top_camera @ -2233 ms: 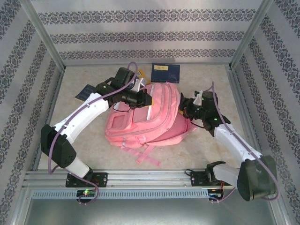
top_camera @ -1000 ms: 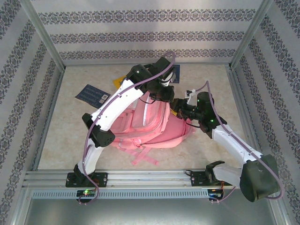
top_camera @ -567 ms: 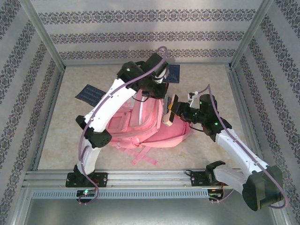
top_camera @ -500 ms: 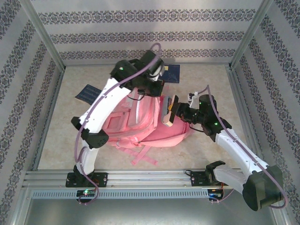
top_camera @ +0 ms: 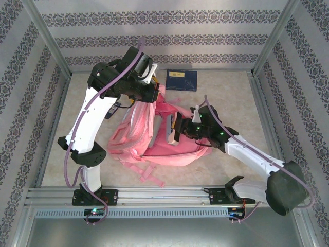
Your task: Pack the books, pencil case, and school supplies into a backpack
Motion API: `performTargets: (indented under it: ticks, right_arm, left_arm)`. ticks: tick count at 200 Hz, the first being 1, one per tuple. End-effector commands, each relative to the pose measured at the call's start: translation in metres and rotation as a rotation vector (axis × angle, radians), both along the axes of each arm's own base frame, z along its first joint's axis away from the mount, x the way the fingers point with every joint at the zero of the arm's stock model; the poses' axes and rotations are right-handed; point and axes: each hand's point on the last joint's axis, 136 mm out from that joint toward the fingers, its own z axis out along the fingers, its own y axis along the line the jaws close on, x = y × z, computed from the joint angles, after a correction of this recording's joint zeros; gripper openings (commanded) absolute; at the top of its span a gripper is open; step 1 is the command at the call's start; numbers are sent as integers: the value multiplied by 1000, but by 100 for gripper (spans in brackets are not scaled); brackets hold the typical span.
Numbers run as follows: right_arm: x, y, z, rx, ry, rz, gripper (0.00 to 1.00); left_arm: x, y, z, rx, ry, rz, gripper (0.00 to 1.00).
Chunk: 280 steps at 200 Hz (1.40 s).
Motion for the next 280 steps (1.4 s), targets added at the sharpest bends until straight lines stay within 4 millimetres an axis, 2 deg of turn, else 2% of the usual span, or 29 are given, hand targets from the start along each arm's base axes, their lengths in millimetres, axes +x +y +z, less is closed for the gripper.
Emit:
performTargets:
  ticks: [1,46,68,106,111,125,139,151,197,243,280]
  right_arm:
    - [25,24,47,126,-91,-40,0]
    - [42,52,53,236,-23,-109,1]
    - [49,66,50,247,-2,-139,5]
    - [63,93,20,199,59,-194,7]
    - [64,97,15,188,65,-196,10]
    - [68,108,4,156,73,-187,32]
    - [71,113,-1,126,71,-183,47]
    - [72,111,0,112,56,-184,52]
    - [66,99,31,79,-79,-120,68]
    - [57,79,55,34,-165,-69,73]
    - [35,41,69,-50,-237,-42,74]
  left_arm:
    - [4,1,36,-84,-125,-34,0]
    - [18,-8,43,-146,-141,-26,0]
    - [20,-14,42,-163,-133,-34,0]
    - [24,-18,46,-187,-148,-37,0]
    - [24,-18,47,-190,-151,-38,0]
    - [25,-19,49,-193,-158,-38,0]
    - [26,-18,49,-193,-161,-37,0]
    - [27,-18,48,-191,-161,-37,0]
    - [31,-13,48,-184,-167,-30,0]
    - [35,-15,47,-185,-170,-28,0]
    - [38,-22,38,-201,-125,-18,0]
